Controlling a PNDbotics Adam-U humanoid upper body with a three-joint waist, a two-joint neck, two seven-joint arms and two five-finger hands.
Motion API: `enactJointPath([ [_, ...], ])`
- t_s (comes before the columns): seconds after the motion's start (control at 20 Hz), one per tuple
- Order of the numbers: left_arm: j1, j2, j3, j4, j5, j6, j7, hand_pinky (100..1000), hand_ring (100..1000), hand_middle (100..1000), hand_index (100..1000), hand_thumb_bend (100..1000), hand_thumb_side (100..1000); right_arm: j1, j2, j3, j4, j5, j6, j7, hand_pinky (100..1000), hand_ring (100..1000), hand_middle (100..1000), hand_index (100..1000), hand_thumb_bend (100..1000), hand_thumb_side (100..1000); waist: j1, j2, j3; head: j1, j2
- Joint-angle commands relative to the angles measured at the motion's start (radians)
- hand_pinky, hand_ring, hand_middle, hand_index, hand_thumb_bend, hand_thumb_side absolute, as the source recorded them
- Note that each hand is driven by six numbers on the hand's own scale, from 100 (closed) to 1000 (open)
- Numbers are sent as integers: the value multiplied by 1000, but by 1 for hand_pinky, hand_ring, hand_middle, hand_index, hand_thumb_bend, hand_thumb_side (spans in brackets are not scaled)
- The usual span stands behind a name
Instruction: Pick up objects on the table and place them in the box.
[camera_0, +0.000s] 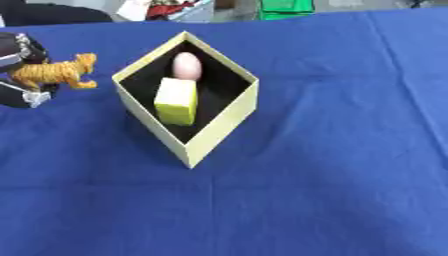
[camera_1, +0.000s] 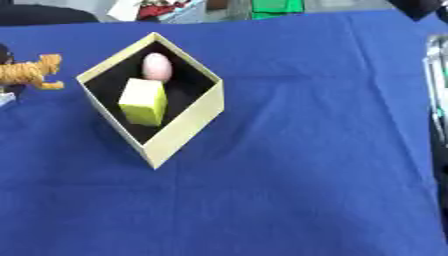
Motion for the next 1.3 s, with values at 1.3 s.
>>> enactJointPath([
  [1.3, -202, -171, -57, -79, 194, 92, -25, 548, 504, 399, 467, 100, 376, 1, 32, -3, -59, 24, -9, 11, 893, 961, 776, 884, 100, 686, 7, -51, -9, -7, -8],
])
